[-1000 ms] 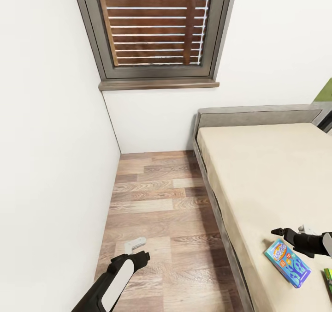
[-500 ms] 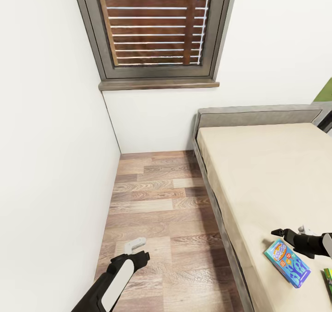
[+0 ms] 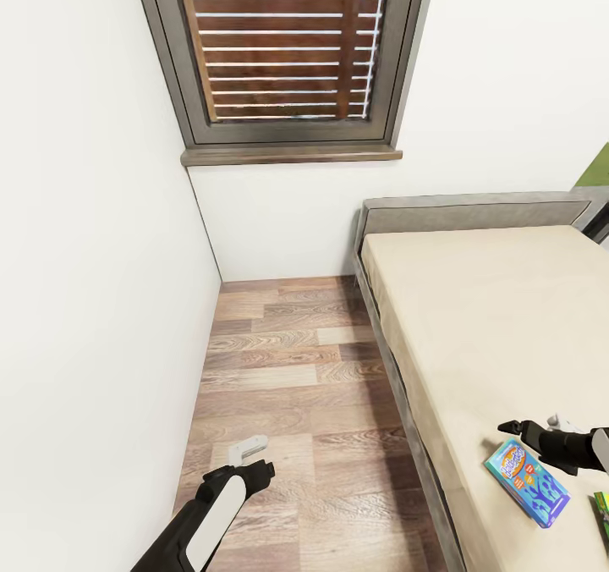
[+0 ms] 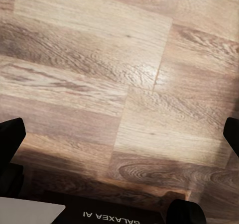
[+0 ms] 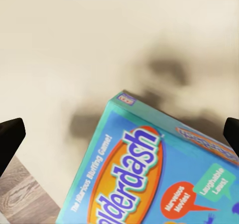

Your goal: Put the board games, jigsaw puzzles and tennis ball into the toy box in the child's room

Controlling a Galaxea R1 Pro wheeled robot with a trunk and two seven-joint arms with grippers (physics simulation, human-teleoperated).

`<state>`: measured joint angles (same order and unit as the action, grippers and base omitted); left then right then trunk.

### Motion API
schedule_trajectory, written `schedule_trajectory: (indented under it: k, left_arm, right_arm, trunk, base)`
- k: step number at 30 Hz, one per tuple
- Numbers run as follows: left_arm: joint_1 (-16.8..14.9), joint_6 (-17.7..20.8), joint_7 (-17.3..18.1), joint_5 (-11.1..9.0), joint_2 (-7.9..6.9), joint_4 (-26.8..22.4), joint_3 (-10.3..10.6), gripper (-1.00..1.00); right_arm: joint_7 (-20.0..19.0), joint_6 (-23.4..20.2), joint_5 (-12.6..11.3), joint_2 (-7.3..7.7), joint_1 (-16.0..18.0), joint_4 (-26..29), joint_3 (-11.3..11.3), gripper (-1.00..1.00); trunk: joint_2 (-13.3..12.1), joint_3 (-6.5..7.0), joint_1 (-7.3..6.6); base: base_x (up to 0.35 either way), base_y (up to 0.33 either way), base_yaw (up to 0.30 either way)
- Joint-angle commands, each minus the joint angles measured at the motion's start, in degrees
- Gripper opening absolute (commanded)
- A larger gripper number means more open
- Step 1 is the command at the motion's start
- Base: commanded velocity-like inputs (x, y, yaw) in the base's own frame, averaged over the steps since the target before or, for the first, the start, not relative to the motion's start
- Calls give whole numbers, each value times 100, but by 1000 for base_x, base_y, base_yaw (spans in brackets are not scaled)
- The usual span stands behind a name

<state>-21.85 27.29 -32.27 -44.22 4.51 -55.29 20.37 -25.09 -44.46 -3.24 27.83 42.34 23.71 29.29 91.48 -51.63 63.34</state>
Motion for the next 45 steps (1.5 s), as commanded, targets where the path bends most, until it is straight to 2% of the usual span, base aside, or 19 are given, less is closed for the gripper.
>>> schedule_trajectory:
  k: [1, 28, 35, 45]
  left_arm:
    - [-3, 5, -51, -52, -2, -8, 11, 100]
    - [-3, 5, -51, -52, 0, -6, 11, 100]
    - [-3, 5, -51, -52, 3, -5, 12, 100]
    - [-3, 5, -51, -52, 0, -6, 11, 100]
  right_arm:
    - [11, -40, -31, 0, 3, 3, 25, 100]
    - [56, 7, -30, -5, -2, -25, 33, 100]
    - [61, 320, -40, -1, -5, -36, 39, 100]
    - [64, 549, -58, 5, -6, -41, 54, 100]
  trunk:
    - [2, -4, 0]
    - [2, -4, 0]
    - [2, -4, 0]
    - [2, -4, 0]
  base:
    - [0, 0, 0]
    - [0, 0, 0]
    - [0, 0, 0]
    - [0, 0, 0]
